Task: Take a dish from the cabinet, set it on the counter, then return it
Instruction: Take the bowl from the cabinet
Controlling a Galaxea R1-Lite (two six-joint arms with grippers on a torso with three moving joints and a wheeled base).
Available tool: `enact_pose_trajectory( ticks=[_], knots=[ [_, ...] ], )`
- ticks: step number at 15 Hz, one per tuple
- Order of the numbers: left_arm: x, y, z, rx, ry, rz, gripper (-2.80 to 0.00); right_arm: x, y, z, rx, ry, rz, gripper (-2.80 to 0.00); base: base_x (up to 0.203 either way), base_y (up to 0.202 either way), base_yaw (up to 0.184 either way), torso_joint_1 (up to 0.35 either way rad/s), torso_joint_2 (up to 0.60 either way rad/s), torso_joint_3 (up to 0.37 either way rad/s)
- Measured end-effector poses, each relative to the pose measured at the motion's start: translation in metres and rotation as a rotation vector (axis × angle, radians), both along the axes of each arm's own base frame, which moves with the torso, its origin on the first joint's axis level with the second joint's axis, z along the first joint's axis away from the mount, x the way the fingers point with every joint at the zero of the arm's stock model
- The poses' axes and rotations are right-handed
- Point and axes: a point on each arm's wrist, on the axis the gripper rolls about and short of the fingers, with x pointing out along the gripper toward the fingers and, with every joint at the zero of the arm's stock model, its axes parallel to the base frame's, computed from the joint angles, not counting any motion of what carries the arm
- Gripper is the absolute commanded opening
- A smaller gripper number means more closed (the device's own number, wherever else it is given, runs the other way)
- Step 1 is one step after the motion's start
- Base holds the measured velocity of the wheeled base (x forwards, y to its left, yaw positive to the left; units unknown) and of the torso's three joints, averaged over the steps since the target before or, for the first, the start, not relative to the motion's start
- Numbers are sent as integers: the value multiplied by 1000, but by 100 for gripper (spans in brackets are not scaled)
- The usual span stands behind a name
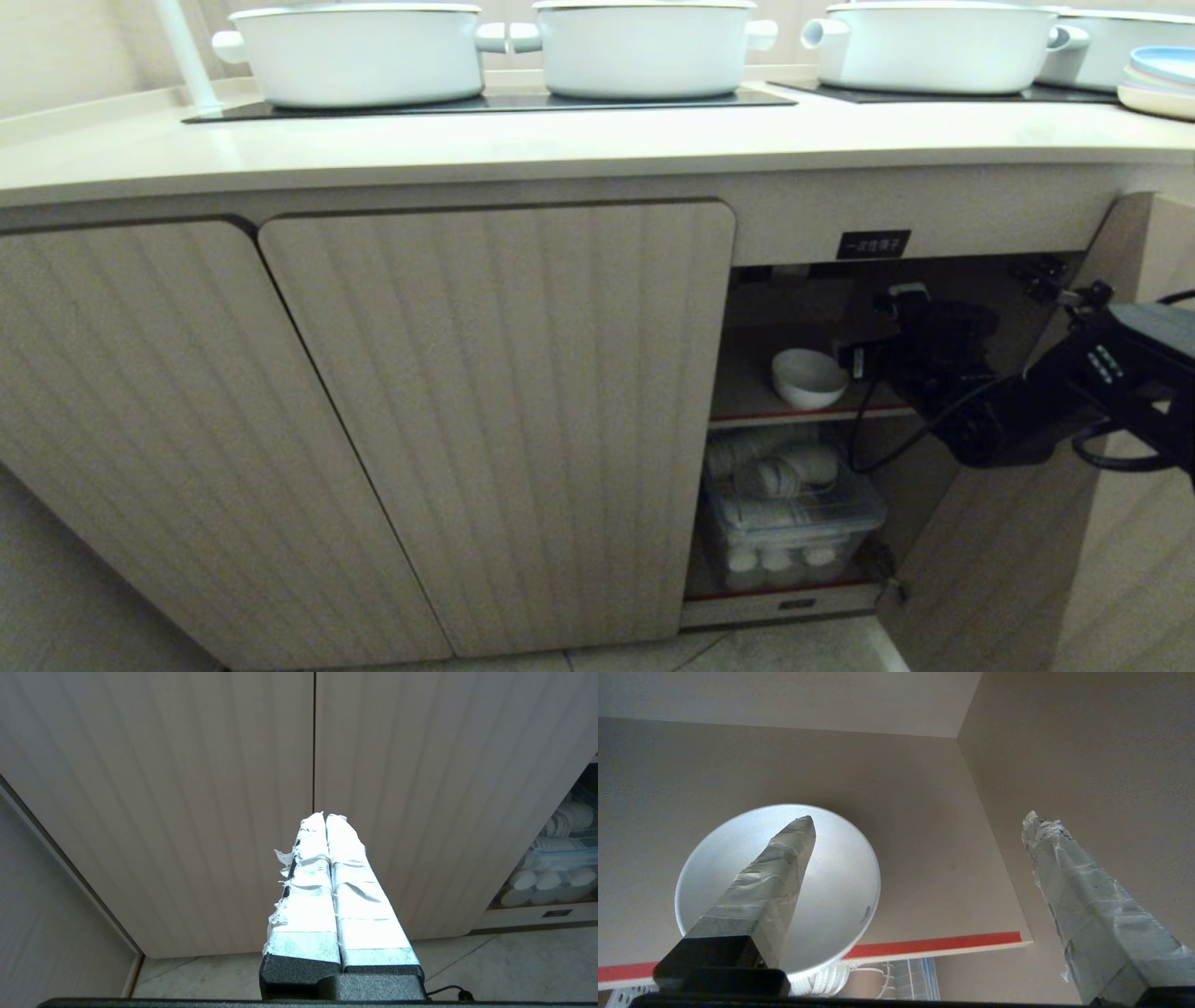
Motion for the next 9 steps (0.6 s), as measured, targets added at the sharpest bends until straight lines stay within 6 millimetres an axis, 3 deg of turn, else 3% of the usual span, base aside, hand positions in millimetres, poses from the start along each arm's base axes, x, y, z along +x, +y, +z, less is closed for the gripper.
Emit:
enact_pose_trajectory(
  ticks=[9],
  knots=[
    [0,0,0,0,0,0,-280,3,0,-8,2,31,3,0,0,0,0,0,0,0]
  ],
)
